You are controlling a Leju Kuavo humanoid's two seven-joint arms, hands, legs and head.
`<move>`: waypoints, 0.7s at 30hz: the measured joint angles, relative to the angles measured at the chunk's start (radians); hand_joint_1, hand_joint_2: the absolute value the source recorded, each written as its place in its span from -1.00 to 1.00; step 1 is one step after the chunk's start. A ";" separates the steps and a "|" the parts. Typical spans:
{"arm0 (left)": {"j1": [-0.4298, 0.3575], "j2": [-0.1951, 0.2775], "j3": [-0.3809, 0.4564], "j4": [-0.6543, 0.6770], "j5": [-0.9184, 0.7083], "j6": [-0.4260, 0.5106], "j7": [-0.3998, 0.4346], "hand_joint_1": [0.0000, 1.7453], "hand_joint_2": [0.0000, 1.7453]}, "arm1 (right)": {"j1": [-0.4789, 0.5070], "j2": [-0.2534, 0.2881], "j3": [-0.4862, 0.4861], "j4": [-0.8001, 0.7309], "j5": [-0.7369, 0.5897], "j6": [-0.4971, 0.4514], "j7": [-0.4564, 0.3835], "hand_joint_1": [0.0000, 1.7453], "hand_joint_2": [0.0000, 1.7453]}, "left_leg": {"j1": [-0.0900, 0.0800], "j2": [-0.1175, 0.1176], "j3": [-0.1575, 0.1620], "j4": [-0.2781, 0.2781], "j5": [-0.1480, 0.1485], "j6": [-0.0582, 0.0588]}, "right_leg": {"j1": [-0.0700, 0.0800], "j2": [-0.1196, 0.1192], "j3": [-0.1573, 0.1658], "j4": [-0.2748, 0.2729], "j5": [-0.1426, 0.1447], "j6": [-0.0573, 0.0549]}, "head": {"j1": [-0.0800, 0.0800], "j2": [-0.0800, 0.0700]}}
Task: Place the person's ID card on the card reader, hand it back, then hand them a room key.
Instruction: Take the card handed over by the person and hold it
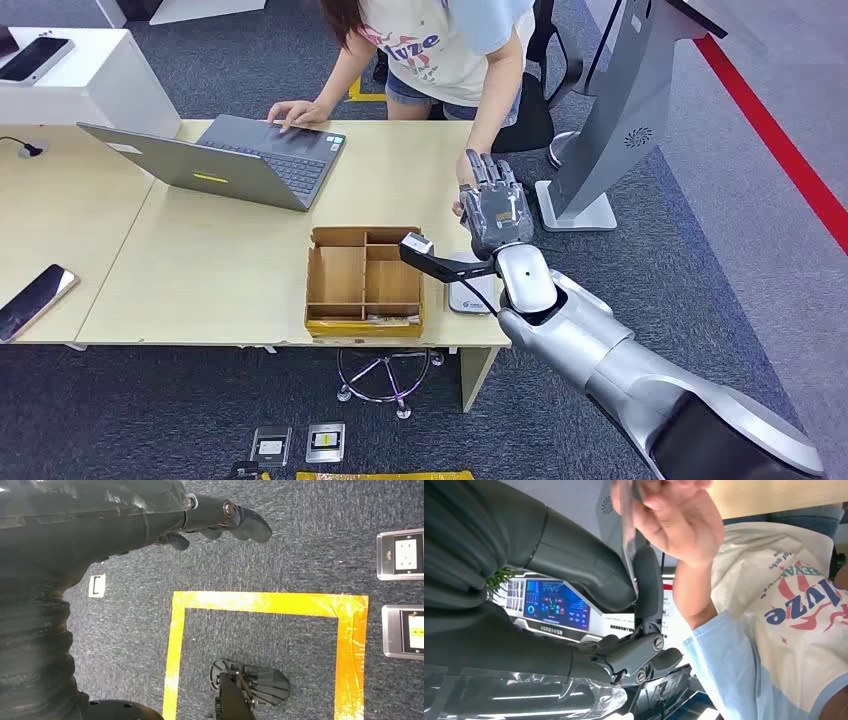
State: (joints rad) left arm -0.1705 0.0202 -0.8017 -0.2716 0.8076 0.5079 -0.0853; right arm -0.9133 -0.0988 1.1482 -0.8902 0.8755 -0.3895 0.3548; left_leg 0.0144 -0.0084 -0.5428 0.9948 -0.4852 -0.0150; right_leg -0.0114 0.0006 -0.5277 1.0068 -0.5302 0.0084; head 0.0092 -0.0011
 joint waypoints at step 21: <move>0.001 0.000 0.007 0.000 0.000 0.000 -0.005 -1.00 1.00 | 0.000 0.006 0.001 0.012 -0.017 -0.025 -0.012 1.00 1.00 | 0.000 0.000 0.000 0.000 0.000 0.000 | 0.000 0.000 0.000 0.000 0.000 0.000 | 0.000 0.000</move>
State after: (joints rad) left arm -0.1695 0.0202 -0.7942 -0.2716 0.8073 0.5081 -0.0907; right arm -0.9135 -0.0926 1.1493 -0.8778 0.8581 -0.4148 0.3428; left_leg 0.0144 -0.0085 -0.5429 0.9948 -0.4852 -0.0150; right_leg -0.0114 0.0005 -0.5278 1.0067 -0.5302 0.0084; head 0.0093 -0.0009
